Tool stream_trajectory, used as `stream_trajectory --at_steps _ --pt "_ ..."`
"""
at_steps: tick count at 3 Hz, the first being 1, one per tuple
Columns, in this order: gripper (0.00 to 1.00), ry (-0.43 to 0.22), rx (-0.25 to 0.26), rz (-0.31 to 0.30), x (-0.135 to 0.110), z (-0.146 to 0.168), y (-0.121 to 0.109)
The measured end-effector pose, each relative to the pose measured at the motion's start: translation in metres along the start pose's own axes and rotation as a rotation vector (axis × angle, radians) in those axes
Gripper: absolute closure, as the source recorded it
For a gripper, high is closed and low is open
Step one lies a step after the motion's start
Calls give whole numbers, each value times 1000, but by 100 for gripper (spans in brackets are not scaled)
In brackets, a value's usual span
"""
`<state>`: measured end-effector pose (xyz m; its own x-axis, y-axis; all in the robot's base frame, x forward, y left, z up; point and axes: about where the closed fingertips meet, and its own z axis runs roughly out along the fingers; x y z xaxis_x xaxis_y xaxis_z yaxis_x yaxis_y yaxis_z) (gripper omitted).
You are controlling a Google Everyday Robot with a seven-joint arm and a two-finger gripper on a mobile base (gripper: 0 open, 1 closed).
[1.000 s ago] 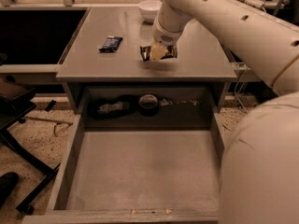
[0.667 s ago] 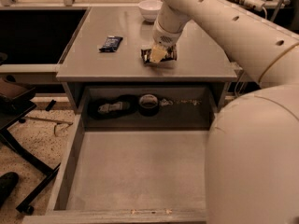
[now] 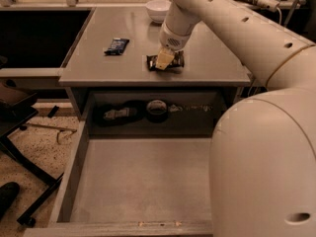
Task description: Pick rxbar chocolate from top drawer and place on counter
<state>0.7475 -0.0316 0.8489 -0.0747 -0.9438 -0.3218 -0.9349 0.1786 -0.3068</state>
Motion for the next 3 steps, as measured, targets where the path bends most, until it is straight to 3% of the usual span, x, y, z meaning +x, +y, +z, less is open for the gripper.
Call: stream_trajectory --at_steps 1,3 --pt "81 0 0 0 0 0 0" --pt "35 0 0 0 0 0 0"
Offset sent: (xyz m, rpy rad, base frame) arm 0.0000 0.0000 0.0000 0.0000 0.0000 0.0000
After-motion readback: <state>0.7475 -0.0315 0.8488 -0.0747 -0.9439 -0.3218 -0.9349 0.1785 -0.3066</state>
